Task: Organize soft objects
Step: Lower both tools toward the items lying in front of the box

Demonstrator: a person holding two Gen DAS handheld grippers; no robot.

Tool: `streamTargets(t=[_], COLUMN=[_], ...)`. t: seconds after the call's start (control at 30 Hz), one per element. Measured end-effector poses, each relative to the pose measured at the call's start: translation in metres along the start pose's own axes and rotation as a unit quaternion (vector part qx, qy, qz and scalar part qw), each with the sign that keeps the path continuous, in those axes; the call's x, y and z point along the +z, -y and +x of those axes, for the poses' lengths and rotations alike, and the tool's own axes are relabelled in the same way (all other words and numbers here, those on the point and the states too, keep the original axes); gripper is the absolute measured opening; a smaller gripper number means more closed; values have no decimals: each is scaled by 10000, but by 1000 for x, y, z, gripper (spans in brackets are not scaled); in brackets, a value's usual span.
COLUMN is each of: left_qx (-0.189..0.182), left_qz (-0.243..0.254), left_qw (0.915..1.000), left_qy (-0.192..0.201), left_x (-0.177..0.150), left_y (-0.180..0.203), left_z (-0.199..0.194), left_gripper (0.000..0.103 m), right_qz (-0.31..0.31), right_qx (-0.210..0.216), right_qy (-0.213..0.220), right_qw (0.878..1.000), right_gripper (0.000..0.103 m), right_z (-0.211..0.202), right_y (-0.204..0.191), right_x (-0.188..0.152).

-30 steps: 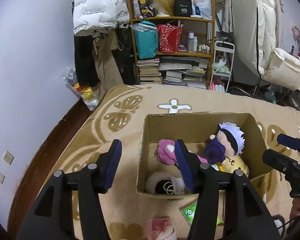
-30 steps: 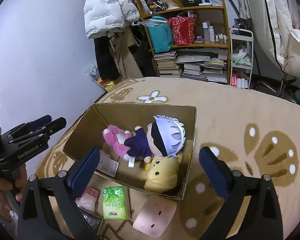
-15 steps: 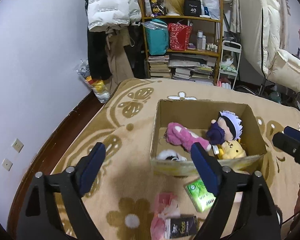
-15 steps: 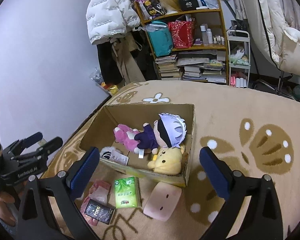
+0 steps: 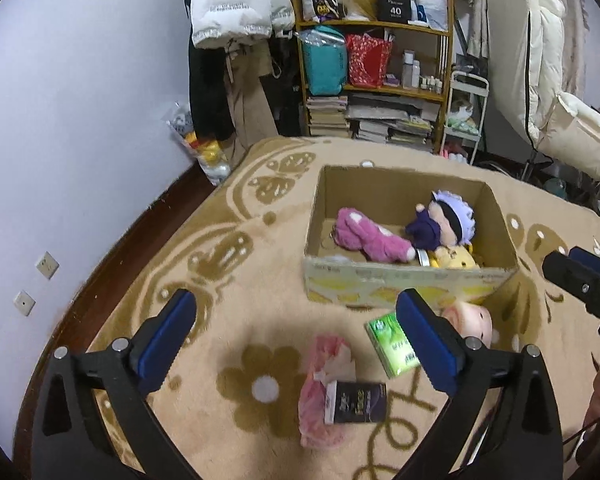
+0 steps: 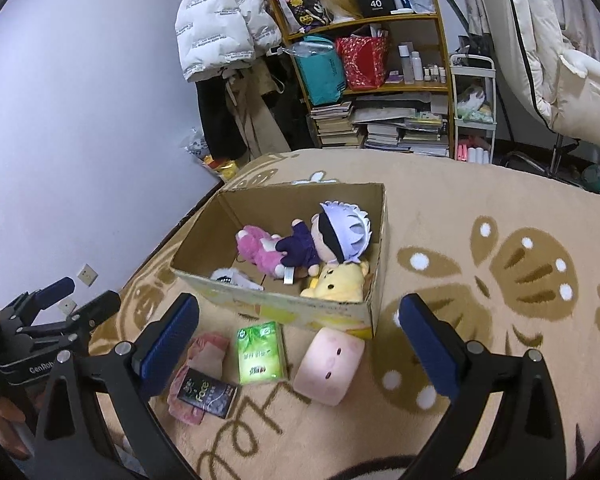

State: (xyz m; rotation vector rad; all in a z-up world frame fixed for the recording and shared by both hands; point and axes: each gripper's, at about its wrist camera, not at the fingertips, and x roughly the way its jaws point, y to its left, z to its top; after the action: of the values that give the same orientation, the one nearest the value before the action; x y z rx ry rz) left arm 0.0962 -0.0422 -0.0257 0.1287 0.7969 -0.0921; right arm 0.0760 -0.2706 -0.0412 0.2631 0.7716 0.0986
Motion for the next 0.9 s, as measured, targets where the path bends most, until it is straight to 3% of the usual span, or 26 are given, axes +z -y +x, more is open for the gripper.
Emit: streamTargets(t=[0.17,0.3,0.9], left_qx=[227,73,68], left_qz=[179,117,233], left_qw=[9996,9995,9954], left_qy=[-50,-274,-925], left_x=[-15,-24,-48], left_y=[4,5,14], left_z=[-7,-3,33], left_gripper=[100,100,100], right_qz=[-11,-28,61], right_qx=[2,-56,23], right_qy=[-68,-200,-1020], right_qw=[10000,9998,9948], right_gripper=[103,103,103], right_z=[-4,3,58], right_y=[-1,-1,3], right_x=[-10,-16,-46])
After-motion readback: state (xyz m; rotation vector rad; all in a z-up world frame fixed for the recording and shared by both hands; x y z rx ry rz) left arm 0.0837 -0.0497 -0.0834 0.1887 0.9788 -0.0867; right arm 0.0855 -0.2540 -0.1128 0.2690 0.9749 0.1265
